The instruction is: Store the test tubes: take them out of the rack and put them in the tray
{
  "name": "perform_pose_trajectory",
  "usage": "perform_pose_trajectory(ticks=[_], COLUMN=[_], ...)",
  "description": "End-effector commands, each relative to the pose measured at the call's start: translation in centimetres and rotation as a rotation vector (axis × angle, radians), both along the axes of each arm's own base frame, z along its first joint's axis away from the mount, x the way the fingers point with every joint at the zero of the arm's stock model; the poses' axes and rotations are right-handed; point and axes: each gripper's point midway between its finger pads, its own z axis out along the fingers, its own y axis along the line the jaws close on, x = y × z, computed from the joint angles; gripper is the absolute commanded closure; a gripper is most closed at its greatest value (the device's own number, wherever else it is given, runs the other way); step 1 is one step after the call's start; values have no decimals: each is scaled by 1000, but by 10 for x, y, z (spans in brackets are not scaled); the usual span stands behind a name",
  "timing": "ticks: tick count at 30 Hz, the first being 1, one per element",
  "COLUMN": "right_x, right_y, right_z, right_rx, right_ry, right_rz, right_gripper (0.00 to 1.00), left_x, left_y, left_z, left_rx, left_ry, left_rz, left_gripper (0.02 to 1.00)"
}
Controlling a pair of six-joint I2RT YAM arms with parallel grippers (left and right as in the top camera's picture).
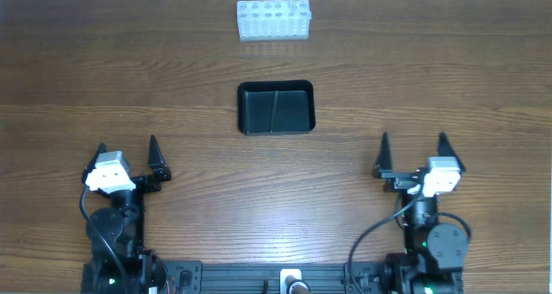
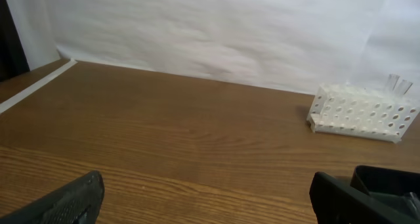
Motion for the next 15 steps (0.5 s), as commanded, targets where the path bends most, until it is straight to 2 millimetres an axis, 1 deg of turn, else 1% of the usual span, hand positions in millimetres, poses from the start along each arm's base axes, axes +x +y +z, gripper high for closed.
perform_pose_trajectory(ticks=[1, 2, 4, 8, 10, 11, 15], right_x=[-36, -40, -44, -36, -24, -15, 23], right_y=[-40, -45, -47, -51, -49, -41, -10], right_z=[71, 80, 98, 132, 149, 156, 171], right_rx=[13, -2, -85, -193, -205, -206, -196], right_ry=[58, 98, 202, 353, 395, 418, 495], right_rz=[-225, -255, -268, -287, -270, -224, -41], right_gripper=[9, 9, 9, 9, 9, 9, 7], left_x=[0, 0, 0, 0, 0, 0, 0], left_y=[1, 1, 1, 1, 1, 1, 1], left_z=[0, 0, 0, 0, 0, 0, 0], left_rx=[18, 18, 18, 18, 18, 18, 18], left_ry=[-2, -2, -2, -2, -2, -2, -2], left_rz=[0, 0, 0, 0, 0, 0, 0], left_gripper=[20, 20, 20, 20, 20, 23, 20])
